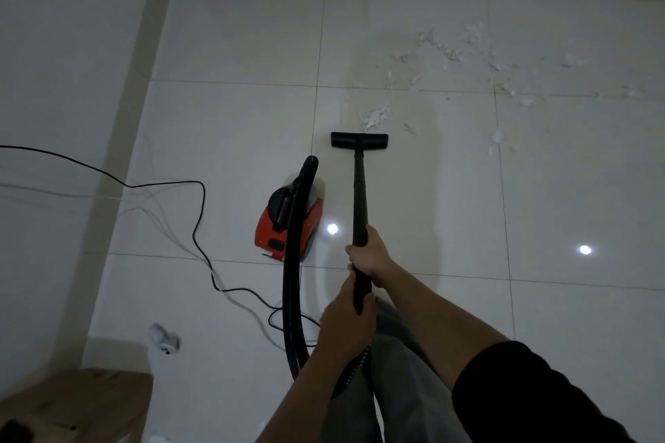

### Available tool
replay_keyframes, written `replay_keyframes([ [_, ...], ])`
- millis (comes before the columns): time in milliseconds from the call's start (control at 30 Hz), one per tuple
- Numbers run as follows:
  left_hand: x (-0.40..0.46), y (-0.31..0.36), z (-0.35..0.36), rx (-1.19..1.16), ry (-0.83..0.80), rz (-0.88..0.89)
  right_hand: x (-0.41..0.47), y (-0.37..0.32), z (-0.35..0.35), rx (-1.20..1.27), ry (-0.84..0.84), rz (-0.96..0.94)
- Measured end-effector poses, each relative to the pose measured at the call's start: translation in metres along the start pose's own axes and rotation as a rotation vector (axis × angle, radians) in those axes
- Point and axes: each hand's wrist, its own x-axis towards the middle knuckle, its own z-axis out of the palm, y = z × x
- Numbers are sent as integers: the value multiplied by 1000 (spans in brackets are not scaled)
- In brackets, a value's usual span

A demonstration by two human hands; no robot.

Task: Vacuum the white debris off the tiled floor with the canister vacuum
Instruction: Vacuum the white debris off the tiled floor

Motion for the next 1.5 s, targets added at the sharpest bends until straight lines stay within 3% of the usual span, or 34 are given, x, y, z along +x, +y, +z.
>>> replay_keyframes([
  [400, 36, 13, 11, -5, -13, 33, 24, -18, -24, 15, 57, -9],
  [1067, 129, 123, 62, -85, 60, -29, 94, -98, -133, -25, -6, -64],
  [1500, 189, 148, 49, -88, 52, -35, 138, -143, -144, -42, -9, -50],
])
